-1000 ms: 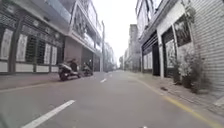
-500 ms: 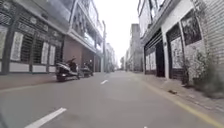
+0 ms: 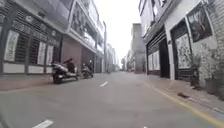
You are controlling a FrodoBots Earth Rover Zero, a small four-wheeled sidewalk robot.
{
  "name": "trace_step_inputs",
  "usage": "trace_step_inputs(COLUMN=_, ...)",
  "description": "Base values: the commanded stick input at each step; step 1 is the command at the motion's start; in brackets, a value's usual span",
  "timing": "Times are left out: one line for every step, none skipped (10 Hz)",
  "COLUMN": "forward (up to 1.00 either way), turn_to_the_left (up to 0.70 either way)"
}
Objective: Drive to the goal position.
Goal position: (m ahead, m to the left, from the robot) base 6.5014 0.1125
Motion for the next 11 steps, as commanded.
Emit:
trace_step_inputs(forward=0.85, turn_to_the_left=0.00)
trace_step_inputs(forward=0.85, turn_to_the_left=0.00)
trace_step_inputs(forward=0.85, turn_to_the_left=-0.03)
trace_step_inputs(forward=0.85, turn_to_the_left=-0.09)
trace_step_inputs(forward=0.85, turn_to_the_left=-0.34)
trace_step_inputs(forward=0.85, turn_to_the_left=-0.33)
trace_step_inputs(forward=0.85, turn_to_the_left=-0.03)
trace_step_inputs(forward=0.85, turn_to_the_left=0.00)
trace_step_inputs(forward=0.85, turn_to_the_left=0.00)
trace_step_inputs(forward=0.85, turn_to_the_left=0.00)
trace_step_inputs(forward=0.85, turn_to_the_left=0.00)
